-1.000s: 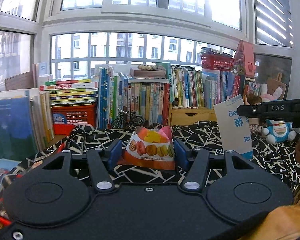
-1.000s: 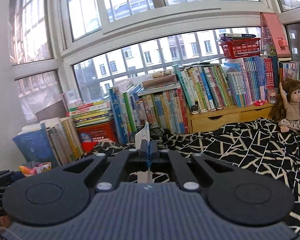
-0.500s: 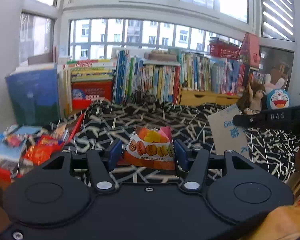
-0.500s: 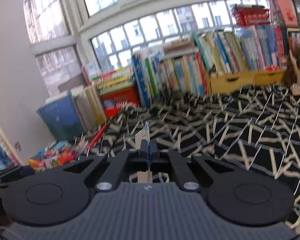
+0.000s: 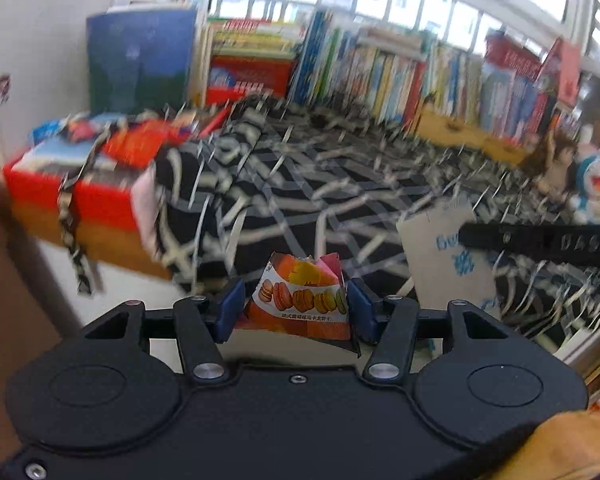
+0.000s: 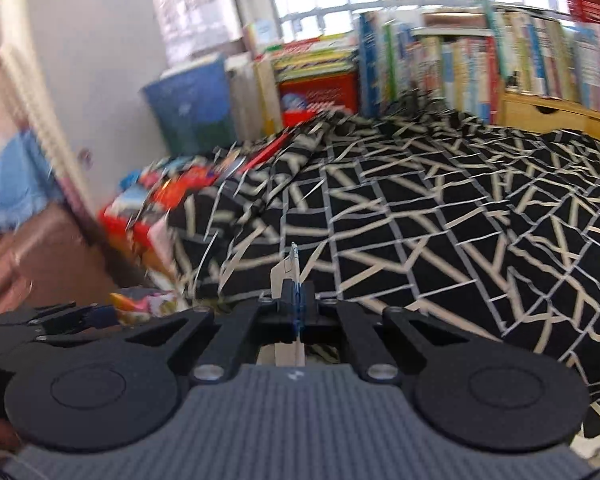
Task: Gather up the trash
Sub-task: 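Lift and carry the macaron packet and white card toward the bin, then open the left tool over the bin to drop the macaron packet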
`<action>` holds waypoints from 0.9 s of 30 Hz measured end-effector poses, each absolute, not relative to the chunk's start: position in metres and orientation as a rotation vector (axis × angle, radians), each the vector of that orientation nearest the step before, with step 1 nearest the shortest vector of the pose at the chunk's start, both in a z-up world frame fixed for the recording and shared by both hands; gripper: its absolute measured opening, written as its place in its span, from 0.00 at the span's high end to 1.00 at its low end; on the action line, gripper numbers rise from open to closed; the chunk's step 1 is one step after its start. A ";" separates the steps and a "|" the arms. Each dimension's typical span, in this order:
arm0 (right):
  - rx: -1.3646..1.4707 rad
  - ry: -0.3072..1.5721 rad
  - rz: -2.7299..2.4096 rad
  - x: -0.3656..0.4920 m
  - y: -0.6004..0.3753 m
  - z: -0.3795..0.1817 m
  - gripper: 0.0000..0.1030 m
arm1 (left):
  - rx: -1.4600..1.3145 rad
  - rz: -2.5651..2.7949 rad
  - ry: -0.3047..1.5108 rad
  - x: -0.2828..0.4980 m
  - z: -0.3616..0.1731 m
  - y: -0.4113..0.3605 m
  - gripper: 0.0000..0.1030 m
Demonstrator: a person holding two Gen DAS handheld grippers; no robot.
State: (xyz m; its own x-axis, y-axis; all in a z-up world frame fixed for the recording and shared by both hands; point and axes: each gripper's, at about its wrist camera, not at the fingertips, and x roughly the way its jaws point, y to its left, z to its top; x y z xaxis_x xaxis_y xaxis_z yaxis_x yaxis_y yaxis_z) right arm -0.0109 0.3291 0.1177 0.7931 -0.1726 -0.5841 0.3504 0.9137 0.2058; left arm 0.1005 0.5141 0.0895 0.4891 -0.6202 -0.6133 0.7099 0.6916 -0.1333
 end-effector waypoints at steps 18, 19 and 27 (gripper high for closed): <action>0.309 0.673 -0.232 0.002 0.341 0.090 0.96 | 0.278 -0.638 0.922 0.121 0.030 0.503 0.46; 0.310 0.674 -0.232 0.003 0.341 0.090 0.96 | 0.281 -0.636 0.926 0.121 0.029 0.503 0.46; 0.315 0.688 -0.233 0.007 0.341 0.086 0.96 | 0.263 -0.611 0.930 0.126 0.032 0.503 0.33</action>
